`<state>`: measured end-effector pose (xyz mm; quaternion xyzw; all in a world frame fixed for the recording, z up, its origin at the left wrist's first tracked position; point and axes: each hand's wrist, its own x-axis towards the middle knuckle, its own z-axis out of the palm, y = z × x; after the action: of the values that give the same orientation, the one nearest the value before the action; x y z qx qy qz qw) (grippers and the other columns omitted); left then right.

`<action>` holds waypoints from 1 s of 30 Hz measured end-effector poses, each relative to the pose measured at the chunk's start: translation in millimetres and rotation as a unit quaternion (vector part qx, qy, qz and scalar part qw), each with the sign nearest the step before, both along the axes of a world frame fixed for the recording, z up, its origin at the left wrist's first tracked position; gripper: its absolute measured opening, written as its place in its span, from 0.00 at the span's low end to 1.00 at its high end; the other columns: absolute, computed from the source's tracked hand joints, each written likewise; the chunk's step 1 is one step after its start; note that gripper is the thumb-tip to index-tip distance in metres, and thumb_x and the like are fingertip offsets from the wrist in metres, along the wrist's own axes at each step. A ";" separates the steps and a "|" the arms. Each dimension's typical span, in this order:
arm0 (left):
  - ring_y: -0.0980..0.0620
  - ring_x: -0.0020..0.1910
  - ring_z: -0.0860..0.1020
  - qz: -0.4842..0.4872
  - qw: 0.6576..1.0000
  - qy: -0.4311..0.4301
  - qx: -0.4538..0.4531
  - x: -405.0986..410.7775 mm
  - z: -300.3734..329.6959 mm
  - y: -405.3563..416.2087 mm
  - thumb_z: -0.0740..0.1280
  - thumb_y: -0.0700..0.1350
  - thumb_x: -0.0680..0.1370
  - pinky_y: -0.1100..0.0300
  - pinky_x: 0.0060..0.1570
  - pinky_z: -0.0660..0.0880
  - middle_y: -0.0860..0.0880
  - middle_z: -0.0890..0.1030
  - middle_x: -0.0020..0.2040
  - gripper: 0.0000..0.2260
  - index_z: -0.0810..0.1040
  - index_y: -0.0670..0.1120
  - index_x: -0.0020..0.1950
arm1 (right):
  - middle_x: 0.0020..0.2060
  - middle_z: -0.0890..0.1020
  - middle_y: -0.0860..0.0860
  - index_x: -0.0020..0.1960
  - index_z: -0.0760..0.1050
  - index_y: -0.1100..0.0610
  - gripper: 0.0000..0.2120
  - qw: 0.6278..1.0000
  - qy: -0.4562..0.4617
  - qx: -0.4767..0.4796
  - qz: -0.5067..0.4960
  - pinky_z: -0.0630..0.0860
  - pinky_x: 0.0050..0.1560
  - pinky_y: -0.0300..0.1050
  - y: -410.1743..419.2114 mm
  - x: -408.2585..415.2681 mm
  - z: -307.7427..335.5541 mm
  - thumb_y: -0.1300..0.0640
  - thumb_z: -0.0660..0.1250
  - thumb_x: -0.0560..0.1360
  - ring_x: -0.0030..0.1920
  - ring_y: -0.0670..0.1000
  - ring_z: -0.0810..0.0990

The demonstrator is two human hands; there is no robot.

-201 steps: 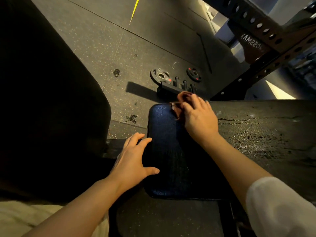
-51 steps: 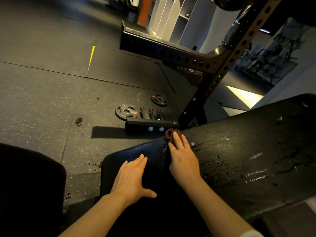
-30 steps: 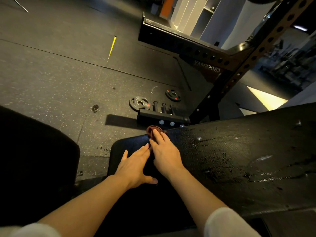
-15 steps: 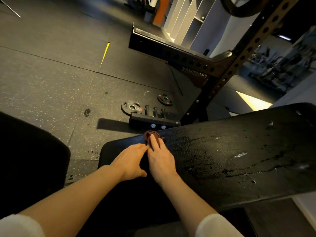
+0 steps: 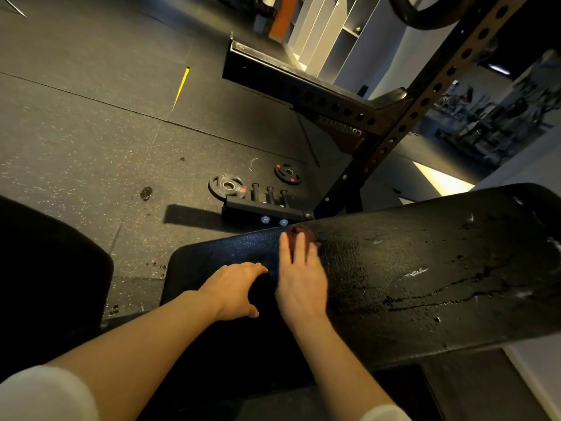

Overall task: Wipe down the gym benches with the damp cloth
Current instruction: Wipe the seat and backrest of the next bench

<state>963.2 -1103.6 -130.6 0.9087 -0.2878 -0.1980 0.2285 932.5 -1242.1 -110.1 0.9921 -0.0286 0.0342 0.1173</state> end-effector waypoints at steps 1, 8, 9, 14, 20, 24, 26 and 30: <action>0.50 0.75 0.61 0.000 1.000 0.008 0.006 0.3 0.5 -0.8 0.75 0.52 0.71 0.50 0.74 0.58 0.51 0.59 0.78 0.41 0.56 0.51 0.78 | 0.77 0.49 0.61 0.79 0.43 0.58 0.34 0.999 0.027 -0.006 0.035 0.58 0.74 0.55 8.5 -1.5 -5.0 0.56 0.59 0.80 0.76 0.63 0.53; 0.54 0.78 0.48 -0.030 0.998 0.049 0.031 -6.2 -7.3 7.3 0.70 0.52 0.75 0.40 0.74 0.47 0.55 0.46 0.79 0.40 0.47 0.56 0.79 | 0.78 0.48 0.58 0.75 0.63 0.51 0.30 0.997 -0.055 0.051 0.001 0.63 0.70 0.48 -49.7 21.8 28.7 0.61 0.65 0.75 0.76 0.58 0.57; 0.54 0.78 0.48 -0.030 0.998 0.046 0.030 -7.3 -7.2 7.2 0.70 0.52 0.76 0.40 0.74 0.46 0.55 0.46 0.79 0.40 0.47 0.56 0.79 | 0.78 0.50 0.59 0.75 0.62 0.52 0.31 0.995 -0.070 0.053 -0.044 0.62 0.71 0.48 -60.5 26.0 35.3 0.60 0.65 0.75 0.76 0.58 0.55; 0.53 0.78 0.51 -0.027 0.998 0.048 0.020 -5.0 -3.0 7.7 0.71 0.52 0.75 0.40 0.74 0.46 0.55 0.48 0.79 0.40 0.49 0.56 0.79 | 0.76 0.57 0.60 0.77 0.59 0.53 0.32 0.988 -0.085 0.113 -0.059 0.55 0.76 0.48 -46.9 39.4 18.1 0.61 0.62 0.74 0.76 0.58 0.56; 0.52 0.78 0.50 -0.034 0.997 0.051 0.044 -4.7 -4.2 7.0 0.69 0.54 0.76 0.38 0.73 0.46 0.57 0.44 0.79 0.40 0.47 0.58 0.78 | 0.78 0.53 0.54 0.77 0.58 0.49 0.33 0.993 0.033 0.077 0.089 0.59 0.75 0.48 -30.9 38.8 12.2 0.61 0.64 0.76 0.77 0.54 0.53; 0.51 0.78 0.49 -0.028 0.999 0.012 0.025 -9.7 -12.2 7.1 0.70 0.54 0.76 0.40 0.74 0.47 0.56 0.43 0.79 0.41 0.44 0.57 0.79 | 0.77 0.57 0.54 0.76 0.60 0.48 0.31 0.994 -0.071 0.069 -0.048 0.62 0.71 0.48 -90.4 29.7 47.5 0.62 0.62 0.75 0.76 0.54 0.57; 0.52 0.78 0.46 -0.022 1.000 -0.007 -0.004 -12.1 -14.5 5.9 0.71 0.51 0.75 0.43 0.74 0.47 0.55 0.43 0.79 0.43 0.44 0.57 0.79 | 0.77 0.57 0.54 0.76 0.61 0.49 0.31 0.985 -0.105 0.086 -0.104 0.61 0.72 0.47 -101.6 21.1 52.9 0.63 0.61 0.76 0.76 0.55 0.58; 0.53 0.78 0.43 -0.004 0.997 -0.048 -0.052 -19.9 -12.5 -2.0 0.72 0.51 0.75 0.47 0.76 0.49 0.54 0.45 0.79 0.41 0.48 0.55 0.79 | 0.77 0.57 0.55 0.76 0.62 0.51 0.31 0.990 -0.057 0.131 -0.006 0.54 0.74 0.42 -49.5 -8.5 17.2 0.61 0.63 0.74 0.76 0.54 0.57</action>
<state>943.3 -1105.6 -143.1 0.9028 -0.3123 -0.1398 0.2606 924.0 -1291.7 -92.8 0.9952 -0.0450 0.0856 -0.0150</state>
